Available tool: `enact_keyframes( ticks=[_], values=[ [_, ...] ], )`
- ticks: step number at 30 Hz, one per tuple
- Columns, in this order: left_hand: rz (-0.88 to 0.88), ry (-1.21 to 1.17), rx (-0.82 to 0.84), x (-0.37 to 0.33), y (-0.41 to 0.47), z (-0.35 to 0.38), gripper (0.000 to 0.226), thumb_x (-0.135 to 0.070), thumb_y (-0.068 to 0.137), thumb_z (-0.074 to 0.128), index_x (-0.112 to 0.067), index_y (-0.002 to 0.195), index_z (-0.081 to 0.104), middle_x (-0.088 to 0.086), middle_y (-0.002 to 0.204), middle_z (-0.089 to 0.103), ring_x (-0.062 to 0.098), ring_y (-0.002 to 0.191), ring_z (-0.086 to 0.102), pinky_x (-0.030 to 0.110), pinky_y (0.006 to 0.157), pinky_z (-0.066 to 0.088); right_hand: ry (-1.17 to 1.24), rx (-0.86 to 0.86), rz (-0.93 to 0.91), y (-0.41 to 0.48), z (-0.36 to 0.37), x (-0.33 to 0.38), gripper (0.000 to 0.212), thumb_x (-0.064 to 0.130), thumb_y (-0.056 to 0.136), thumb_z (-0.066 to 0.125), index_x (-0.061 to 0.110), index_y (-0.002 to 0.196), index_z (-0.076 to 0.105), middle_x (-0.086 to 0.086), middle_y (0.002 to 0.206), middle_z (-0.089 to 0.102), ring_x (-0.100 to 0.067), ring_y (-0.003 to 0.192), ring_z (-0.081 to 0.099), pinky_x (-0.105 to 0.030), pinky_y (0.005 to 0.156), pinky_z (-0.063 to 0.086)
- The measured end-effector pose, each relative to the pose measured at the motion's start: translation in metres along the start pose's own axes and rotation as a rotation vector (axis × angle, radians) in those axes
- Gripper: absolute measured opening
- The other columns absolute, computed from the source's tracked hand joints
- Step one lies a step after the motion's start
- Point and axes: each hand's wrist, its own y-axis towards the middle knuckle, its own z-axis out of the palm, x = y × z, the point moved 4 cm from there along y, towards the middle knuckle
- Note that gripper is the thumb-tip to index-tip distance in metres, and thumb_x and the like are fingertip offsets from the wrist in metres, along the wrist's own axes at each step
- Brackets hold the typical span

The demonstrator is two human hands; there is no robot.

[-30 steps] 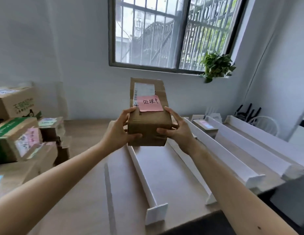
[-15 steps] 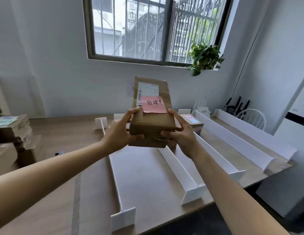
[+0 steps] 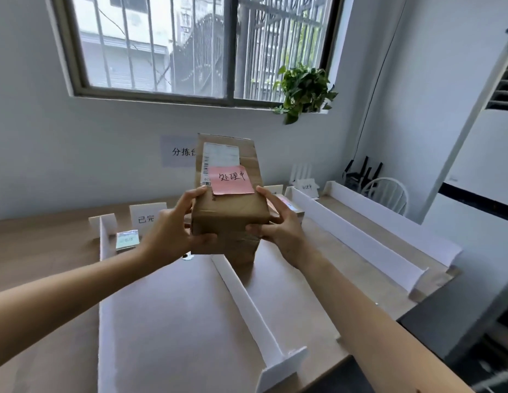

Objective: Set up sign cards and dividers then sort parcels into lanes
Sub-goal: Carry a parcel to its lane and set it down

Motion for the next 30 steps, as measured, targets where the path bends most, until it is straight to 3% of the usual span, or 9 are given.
enact_keyframes(
  ticks=[4, 9, 11, 16, 19, 22, 25, 28, 30],
  values=[
    [0.006, 0.003, -0.005, 0.001, 0.030, 0.030, 0.094, -0.026, 0.062, 0.087, -0.028, 0.141, 0.035, 0.009, 0.125, 0.061, 0.020, 0.096, 0.065, 0.026, 0.079, 0.055, -0.027, 0.007, 0.006, 0.020, -0.035, 0.002, 0.080, -0.017, 0.070, 0.072, 0.037, 0.126, 0.055, -0.011, 0.116, 0.065, -0.015, 0.092, 0.068, -0.032, 0.081, 0.057],
    [-0.029, 0.006, -0.016, -0.003, 0.055, 0.068, 0.093, -0.024, 0.063, 0.087, -0.033, 0.140, 0.035, -0.007, 0.116, 0.059, 0.017, 0.085, 0.066, 0.003, 0.068, 0.045, -0.057, 0.005, -0.010, 0.036, -0.077, 0.003, 0.079, -0.018, 0.071, 0.070, 0.038, 0.125, 0.055, -0.009, 0.118, 0.065, -0.015, 0.094, 0.068, -0.033, 0.085, 0.057],
    [-0.031, -0.013, -0.011, -0.005, 0.064, 0.085, 0.093, -0.027, 0.062, 0.088, -0.038, 0.138, 0.034, -0.009, 0.115, 0.059, 0.013, 0.083, 0.066, 0.001, 0.068, 0.045, -0.075, -0.011, -0.012, 0.040, -0.094, 0.001, 0.079, -0.017, 0.071, 0.071, 0.040, 0.123, 0.055, -0.010, 0.117, 0.065, -0.017, 0.096, 0.067, -0.037, 0.091, 0.055],
    [-0.048, -0.043, -0.001, -0.016, 0.086, 0.126, 0.094, -0.035, 0.059, 0.088, -0.038, 0.136, 0.035, -0.005, 0.117, 0.062, 0.012, 0.091, 0.065, 0.011, 0.075, 0.048, -0.045, -0.021, 0.005, 0.051, -0.141, -0.007, 0.081, -0.021, 0.069, 0.069, 0.034, 0.126, 0.055, -0.012, 0.106, 0.069, -0.020, 0.093, 0.066, -0.041, 0.095, 0.052],
    [-0.056, -0.084, -0.024, -0.028, 0.096, 0.153, 0.090, -0.050, 0.054, 0.079, -0.048, 0.132, 0.035, -0.011, 0.115, 0.059, 0.008, 0.092, 0.065, 0.009, 0.076, 0.051, -0.058, -0.009, 0.008, 0.055, -0.172, -0.007, 0.080, -0.022, 0.070, 0.068, 0.031, 0.128, 0.054, -0.006, 0.099, 0.069, -0.017, 0.088, 0.065, -0.038, 0.092, 0.054],
    [-0.055, -0.082, -0.048, -0.044, 0.105, 0.186, 0.092, -0.037, 0.056, 0.086, -0.048, 0.131, 0.034, -0.010, 0.117, 0.059, 0.014, 0.098, 0.065, 0.023, 0.080, 0.055, -0.065, 0.014, 0.001, 0.057, -0.210, -0.005, 0.081, -0.025, 0.069, 0.066, 0.024, 0.131, 0.053, 0.006, 0.095, 0.070, -0.011, 0.083, 0.067, -0.029, 0.083, 0.057],
    [-0.053, -0.074, -0.065, -0.060, 0.116, 0.221, 0.094, -0.028, 0.058, 0.089, -0.051, 0.131, 0.034, -0.006, 0.116, 0.062, 0.016, 0.098, 0.065, 0.022, 0.081, 0.054, -0.082, 0.028, -0.003, 0.057, -0.252, -0.004, 0.081, -0.025, 0.068, 0.067, 0.022, 0.133, 0.053, 0.013, 0.091, 0.073, -0.010, 0.083, 0.068, -0.028, 0.080, 0.057],
    [-0.057, -0.090, -0.067, -0.079, 0.128, 0.257, 0.092, -0.031, 0.059, 0.089, -0.041, 0.134, 0.035, -0.005, 0.114, 0.063, 0.012, 0.096, 0.065, 0.016, 0.079, 0.054, -0.100, 0.033, -0.002, 0.055, -0.295, -0.002, 0.081, -0.022, 0.068, 0.069, 0.029, 0.129, 0.055, 0.005, 0.095, 0.072, -0.013, 0.087, 0.068, -0.036, 0.089, 0.056],
    [-0.065, -0.095, -0.068, -0.094, 0.134, 0.285, 0.092, -0.030, 0.060, 0.089, -0.039, 0.134, 0.035, 0.000, 0.116, 0.064, 0.016, 0.097, 0.066, 0.026, 0.081, 0.056, -0.101, 0.037, 0.000, 0.052, -0.326, -0.002, 0.081, -0.023, 0.068, 0.068, 0.029, 0.128, 0.055, 0.001, 0.095, 0.072, -0.012, 0.086, 0.068, -0.035, 0.088, 0.055]
  ],
)
